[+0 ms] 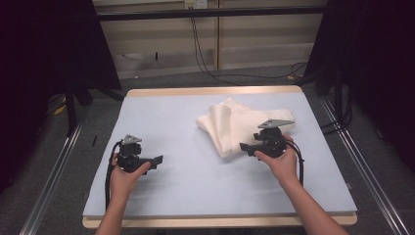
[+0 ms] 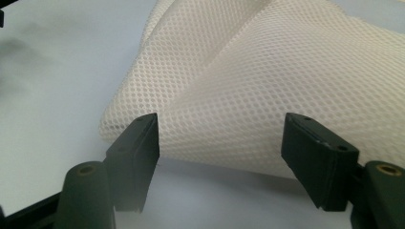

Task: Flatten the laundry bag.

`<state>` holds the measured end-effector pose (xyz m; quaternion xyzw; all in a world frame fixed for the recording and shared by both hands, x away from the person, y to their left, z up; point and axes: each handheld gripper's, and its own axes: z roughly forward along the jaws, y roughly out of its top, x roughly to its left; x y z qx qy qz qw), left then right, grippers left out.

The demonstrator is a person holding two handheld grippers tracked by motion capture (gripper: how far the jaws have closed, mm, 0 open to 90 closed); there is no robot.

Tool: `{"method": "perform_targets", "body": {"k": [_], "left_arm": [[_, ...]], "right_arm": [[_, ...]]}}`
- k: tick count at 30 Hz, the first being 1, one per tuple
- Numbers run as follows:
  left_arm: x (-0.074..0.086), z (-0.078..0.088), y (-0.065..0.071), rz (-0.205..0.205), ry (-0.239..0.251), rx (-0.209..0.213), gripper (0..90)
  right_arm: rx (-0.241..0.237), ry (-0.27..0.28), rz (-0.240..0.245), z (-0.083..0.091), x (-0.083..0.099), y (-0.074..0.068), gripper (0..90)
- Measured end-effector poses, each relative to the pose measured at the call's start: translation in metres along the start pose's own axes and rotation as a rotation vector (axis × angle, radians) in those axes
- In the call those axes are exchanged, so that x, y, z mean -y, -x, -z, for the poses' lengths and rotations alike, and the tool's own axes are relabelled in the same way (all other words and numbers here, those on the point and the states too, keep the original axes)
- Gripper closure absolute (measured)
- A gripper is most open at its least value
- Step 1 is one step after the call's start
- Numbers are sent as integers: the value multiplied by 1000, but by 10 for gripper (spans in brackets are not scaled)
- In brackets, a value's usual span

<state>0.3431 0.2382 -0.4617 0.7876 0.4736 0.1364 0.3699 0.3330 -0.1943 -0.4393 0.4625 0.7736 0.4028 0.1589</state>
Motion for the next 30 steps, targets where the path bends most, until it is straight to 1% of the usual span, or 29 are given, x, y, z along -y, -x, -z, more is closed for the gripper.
{"method": "perform_targets", "body": {"k": [2,3,4,5,6,7,9,10,11,12,13,14,15,16,17,18,19,20,21,22,23,24,25,26,27,28,29,30], "left_arm": [[0,-1,0,-1,-2,8,42],[0,-2,1,10,2,10,43],[0,-2,1,10,1,8,43],[0,-3,1,12,2,8,44],[0,-3,1,8,2,7,44],[-1,-3,1,-1,-6,12,45],[-1,-3,1,-1,-7,16,46],[-1,-4,3,5,-2,18,47],[-1,-4,3,3,-9,23,47],[-1,-5,3,0,-7,17,47],[-1,-5,2,-3,-10,25,48],[-1,-5,2,-3,-10,25,49],[-1,-5,3,-2,-7,27,49],[-2,-5,3,-4,-9,35,51],[-2,-5,3,-4,-8,31,52],[-2,-5,3,-7,-9,33,56],[-3,-6,5,9,3,34,58],[-3,-6,5,-13,-10,35,59],[-3,-6,5,-13,-10,35,59],[-3,-7,6,-9,-8,39,59],[-4,-8,8,-2,-1,39,59],[-4,-8,9,-13,-10,41,59],[-4,-10,11,-8,-5,47,59],[-4,-10,11,-8,-5,47,60],[-5,-10,13,-14,-9,56,60],[-5,-11,14,-23,-13,62,63],[-6,-13,18,-16,-10,73,67],[-6,-13,18,-16,-10,73,71]], "right_arm": [[-1,-11,12,-6,-3,-2,291],[-2,-11,13,-8,-5,-3,291],[5,-14,22,-10,-8,-4,291],[31,-13,46,-13,-14,-5,289],[31,-13,46,-13,-14,-5,289],[37,-7,34,-17,-19,-2,285],[40,-3,30,-20,-21,0,289],[80,-21,29,-27,-22,5,293],[80,-21,29,-27,-22,5,293],[87,-28,29,-31,-21,8,294],[96,-65,36,-38,-17,10,310],[100,-81,46,-41,-14,11,319],[100,-81,46,-41,-14,11,319],[94,-94,50,-45,-12,11,355],[94,-115,72,-48,-9,10,410],[102,-124,86,-49,-8,10,444],[108,-125,84,-51,-5,9,484],[128,-104,67,-51,-1,11,600],[128,-104,67,-51,-1,11,600],[142,-103,89,-50,-1,14,697],[142,-103,89,-50,-1,14,697],[126,-106,68,-50,-1,15,784],[119,-116,84,-48,-1,18,900],[119,-116,84,-48,-1,18,900],[101,-108,77,-48,-1,19,900],[95,-111,59,-47,-1,20,900],[91,-102,64,-45,0,21,900],[91,-102,64,-45,0,21,900]]}}
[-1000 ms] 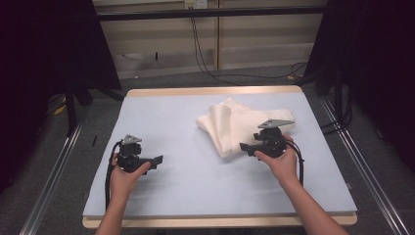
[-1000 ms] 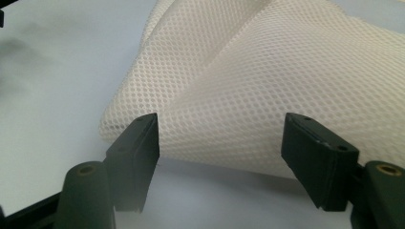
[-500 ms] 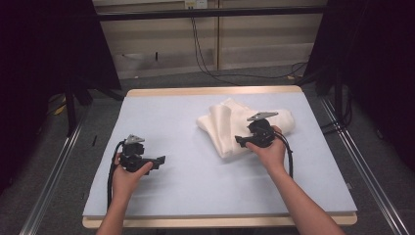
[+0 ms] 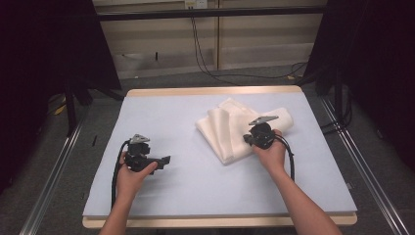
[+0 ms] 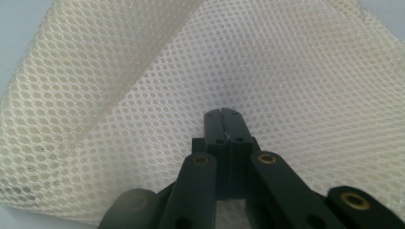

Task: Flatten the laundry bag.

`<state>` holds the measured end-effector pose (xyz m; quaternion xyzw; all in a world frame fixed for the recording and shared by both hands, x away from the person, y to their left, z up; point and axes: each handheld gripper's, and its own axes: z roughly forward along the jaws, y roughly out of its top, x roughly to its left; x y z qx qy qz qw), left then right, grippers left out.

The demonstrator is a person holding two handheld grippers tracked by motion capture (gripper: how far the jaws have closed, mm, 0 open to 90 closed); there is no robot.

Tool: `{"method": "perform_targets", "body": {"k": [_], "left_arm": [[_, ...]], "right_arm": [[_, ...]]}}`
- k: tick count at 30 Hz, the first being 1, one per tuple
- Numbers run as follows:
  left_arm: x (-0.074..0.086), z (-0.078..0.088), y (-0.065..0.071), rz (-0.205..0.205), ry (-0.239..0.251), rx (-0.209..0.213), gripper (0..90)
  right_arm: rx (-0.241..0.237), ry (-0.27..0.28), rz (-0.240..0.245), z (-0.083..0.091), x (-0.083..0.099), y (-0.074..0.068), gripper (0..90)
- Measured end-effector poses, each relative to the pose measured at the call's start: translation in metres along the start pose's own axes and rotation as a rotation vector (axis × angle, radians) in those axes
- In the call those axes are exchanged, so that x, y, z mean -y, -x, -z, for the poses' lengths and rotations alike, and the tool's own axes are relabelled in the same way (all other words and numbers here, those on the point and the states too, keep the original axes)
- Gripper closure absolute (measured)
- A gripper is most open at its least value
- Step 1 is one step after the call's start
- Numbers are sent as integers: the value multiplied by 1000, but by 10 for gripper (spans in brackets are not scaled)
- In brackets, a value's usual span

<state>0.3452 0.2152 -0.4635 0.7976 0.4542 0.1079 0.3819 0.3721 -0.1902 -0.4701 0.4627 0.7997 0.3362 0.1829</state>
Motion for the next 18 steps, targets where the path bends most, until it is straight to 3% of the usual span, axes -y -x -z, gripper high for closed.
{"method": "perform_targets", "body": {"k": [5,9,11,12,13,15,16,18], "left_arm": [[-6,-9,9,-21,-22,38,91],[-10,-18,18,-43,-39,54,101],[-11,-20,20,-39,-35,58,103],[-11,-19,19,-49,-42,60,103],[-11,-19,19,-48,-41,56,103],[-11,-18,19,-31,-27,52,103],[-10,-17,18,-44,-35,53,103],[-9,-16,17,-24,-21,52,103]], "right_arm": [[-57,-9,23,7,8,-4,900],[-62,-9,36,13,12,-5,900],[-33,-1,29,16,10,-9,900],[-61,48,8,17,4,-15,771],[-54,67,-6,16,0,-20,674],[-58,77,-8,15,-3,-25,629],[-90,94,-17,13,-8,-32,568],[-105,125,-40,10,-17,-43,432]]}}
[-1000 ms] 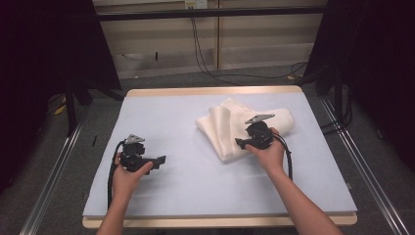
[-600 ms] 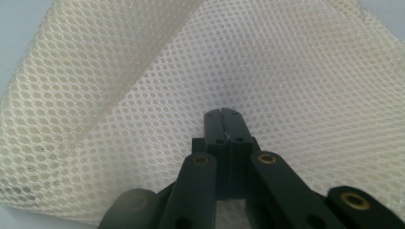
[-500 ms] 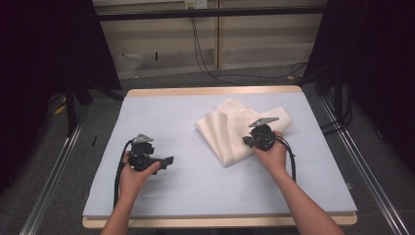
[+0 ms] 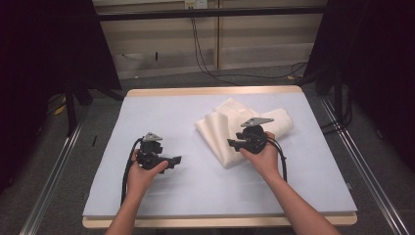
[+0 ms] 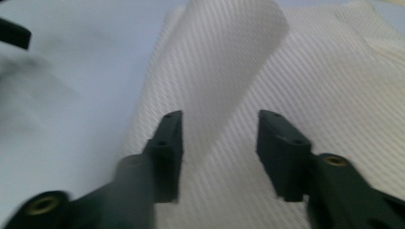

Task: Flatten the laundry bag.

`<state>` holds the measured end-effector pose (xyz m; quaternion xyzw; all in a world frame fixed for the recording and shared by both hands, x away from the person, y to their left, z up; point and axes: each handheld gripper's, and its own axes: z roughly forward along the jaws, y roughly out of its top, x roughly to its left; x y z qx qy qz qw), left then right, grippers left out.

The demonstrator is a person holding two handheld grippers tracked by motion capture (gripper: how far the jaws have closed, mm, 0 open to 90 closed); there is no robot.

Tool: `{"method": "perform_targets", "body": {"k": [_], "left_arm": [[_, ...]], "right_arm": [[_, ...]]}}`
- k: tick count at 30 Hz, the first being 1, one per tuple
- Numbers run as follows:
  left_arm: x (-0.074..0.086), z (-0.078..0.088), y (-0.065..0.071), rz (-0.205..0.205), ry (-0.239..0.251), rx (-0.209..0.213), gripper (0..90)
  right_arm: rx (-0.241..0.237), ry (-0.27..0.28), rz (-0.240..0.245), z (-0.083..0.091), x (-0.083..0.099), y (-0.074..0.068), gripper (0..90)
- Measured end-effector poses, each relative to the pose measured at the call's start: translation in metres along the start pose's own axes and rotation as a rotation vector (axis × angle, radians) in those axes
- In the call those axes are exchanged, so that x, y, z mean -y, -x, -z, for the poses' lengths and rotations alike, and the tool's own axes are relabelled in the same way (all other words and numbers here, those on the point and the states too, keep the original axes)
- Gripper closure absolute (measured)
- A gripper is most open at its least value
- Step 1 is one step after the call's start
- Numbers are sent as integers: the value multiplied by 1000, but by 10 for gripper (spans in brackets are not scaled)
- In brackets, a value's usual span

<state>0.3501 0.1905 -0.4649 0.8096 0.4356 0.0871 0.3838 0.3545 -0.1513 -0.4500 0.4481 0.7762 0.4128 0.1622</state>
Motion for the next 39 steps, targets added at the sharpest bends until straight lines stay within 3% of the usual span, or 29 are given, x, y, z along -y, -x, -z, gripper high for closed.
{"method": "perform_targets", "body": {"k": [2,3,7,10,11,12,13,14,15,17,18,21,22,29,32,34,39], "left_arm": [[1,1,-2,-11,-14,5,103],[1,1,-3,-9,-11,4,103],[1,3,-2,-20,-15,0,102],[0,2,0,-15,-16,0,102],[0,1,0,-14,-10,1,102],[-1,0,2,-5,-5,4,103],[-1,0,2,-5,-5,4,104],[-1,1,2,-23,-17,9,107],[-1,0,3,-15,-12,13,107],[-2,-1,3,-20,-16,14,116],[-2,-3,2,-20,-18,25,142],[-2,-6,4,-21,-21,31,155],[-4,-8,6,-40,-32,34,185],[-12,-24,15,-21,-32,74,196],[-14,-30,18,-19,-33,81,189],[-17,-36,20,3,-22,84,179],[-31,-48,20,-16,-23,75,180]], "right_arm": [[-9,23,-18,-4,-6,-8,334],[10,21,-9,-7,-9,-11,286],[39,1,-2,-24,-13,-18,207],[44,-27,20,-30,-14,-23,205],[45,-39,19,-33,-14,-25,221],[62,-69,40,-38,-12,-27,355],[62,-69,40,-38,-12,-27,355],[74,-85,74,-38,-10,-27,535],[74,-85,74,-38,-10,-27,535],[68,-84,90,-34,-8,-26,762],[54,-59,81,-27,-8,-22,823],[37,-52,83,-21,-5,-19,828],[25,-38,82,-13,0,-16,830],[9,28,59,10,24,-12,831],[-3,32,58,13,28,-10,831],[-3,31,67,15,31,-9,831],[-6,29,74,15,31,-9,830]]}}
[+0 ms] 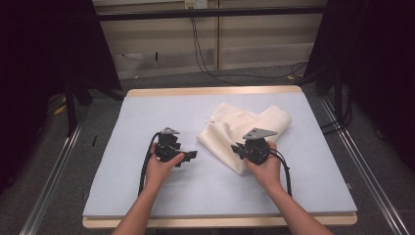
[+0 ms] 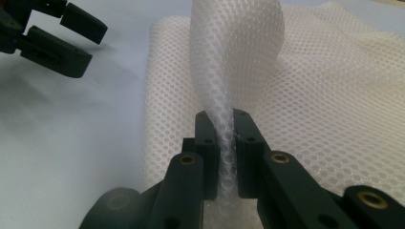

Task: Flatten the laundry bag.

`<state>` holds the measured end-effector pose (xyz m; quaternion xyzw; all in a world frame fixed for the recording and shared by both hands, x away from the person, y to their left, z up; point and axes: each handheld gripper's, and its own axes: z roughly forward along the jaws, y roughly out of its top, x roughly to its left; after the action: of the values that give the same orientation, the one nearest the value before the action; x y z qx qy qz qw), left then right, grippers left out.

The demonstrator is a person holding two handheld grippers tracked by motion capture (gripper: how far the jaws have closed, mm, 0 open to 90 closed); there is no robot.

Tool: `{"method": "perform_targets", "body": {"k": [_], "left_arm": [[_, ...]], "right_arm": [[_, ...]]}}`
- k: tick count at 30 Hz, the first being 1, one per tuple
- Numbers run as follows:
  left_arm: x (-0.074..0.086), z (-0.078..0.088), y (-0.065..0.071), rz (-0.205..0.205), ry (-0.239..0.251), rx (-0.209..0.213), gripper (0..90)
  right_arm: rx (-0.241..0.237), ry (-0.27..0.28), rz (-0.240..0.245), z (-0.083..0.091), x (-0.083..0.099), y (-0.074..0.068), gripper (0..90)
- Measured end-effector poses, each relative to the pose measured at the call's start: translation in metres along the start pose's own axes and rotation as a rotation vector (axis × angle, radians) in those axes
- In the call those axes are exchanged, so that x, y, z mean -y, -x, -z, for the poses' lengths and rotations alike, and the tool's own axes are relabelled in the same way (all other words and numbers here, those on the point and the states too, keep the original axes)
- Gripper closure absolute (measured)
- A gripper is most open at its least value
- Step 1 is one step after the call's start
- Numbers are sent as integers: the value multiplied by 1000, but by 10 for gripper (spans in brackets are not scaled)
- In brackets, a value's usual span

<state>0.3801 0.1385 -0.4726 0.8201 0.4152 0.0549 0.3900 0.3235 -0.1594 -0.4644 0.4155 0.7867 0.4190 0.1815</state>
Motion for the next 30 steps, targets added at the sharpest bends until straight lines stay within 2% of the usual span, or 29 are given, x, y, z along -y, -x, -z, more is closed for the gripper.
{"method": "perform_targets", "body": {"k": [1,2,6,7,8,9,10,11,15,16,17,20,21,23,25,26,27,28,29,30], "left_arm": [[-3,-2,1,14,15,-5,188],[-11,-4,0,-19,-11,-11,188],[-20,-9,-1,-34,-9,-14,188],[-21,-11,0,-23,12,-17,188],[-24,-12,-2,-45,-7,-11,188],[-25,-14,0,-31,19,-7,187],[-27,-15,-1,-56,10,-10,188],[-29,-16,-1,-59,8,-15,188],[-34,-22,0,-34,39,-8,220],[-35,-24,1,-37,32,-10,225],[-40,-27,1,-64,12,-6,217],[-44,-30,4,-80,8,-6,221],[-46,-32,4,-86,14,1,229],[-48,-36,4,-75,12,43,237],[-47,-40,5,-76,-3,52,299],[-47,-41,5,-67,-14,77,349],[-47,-42,6,-76,-25,90,420],[-47,-42,8,-95,-40,85,461],[-48,-42,10,-122,-76,81,567],[-48,-42,10,-122,-76,81,618]], "right_arm": [[-2,-3,-1,0,0,0,829],[-7,-1,-2,0,0,1,829],[-9,2,-1,-1,2,1,828],[-9,2,-1,-1,2,1,828],[-8,1,1,-1,2,1,828],[-8,1,3,-1,2,1,828],[-10,-1,2,-1,2,1,828],[-10,-2,1,-1,2,1,828],[-13,-7,10,-2,1,1,828],[-14,-8,13,-2,1,2,828],[-15,-10,13,-3,1,1,828],[-12,-14,16,-4,1,1,828],[-11,-15,17,-4,0,1,827],[-14,-15,18,-4,0,1,827],[-19,-14,16,-4,0,1,826],[-20,-14,17,-4,0,1,826],[-20,-13,17,-4,0,1,826],[-21,-13,17,-4,0,2,826],[-24,-14,17,-4,0,2,826],[-24,-14,17,-4,0,2,826]]}}
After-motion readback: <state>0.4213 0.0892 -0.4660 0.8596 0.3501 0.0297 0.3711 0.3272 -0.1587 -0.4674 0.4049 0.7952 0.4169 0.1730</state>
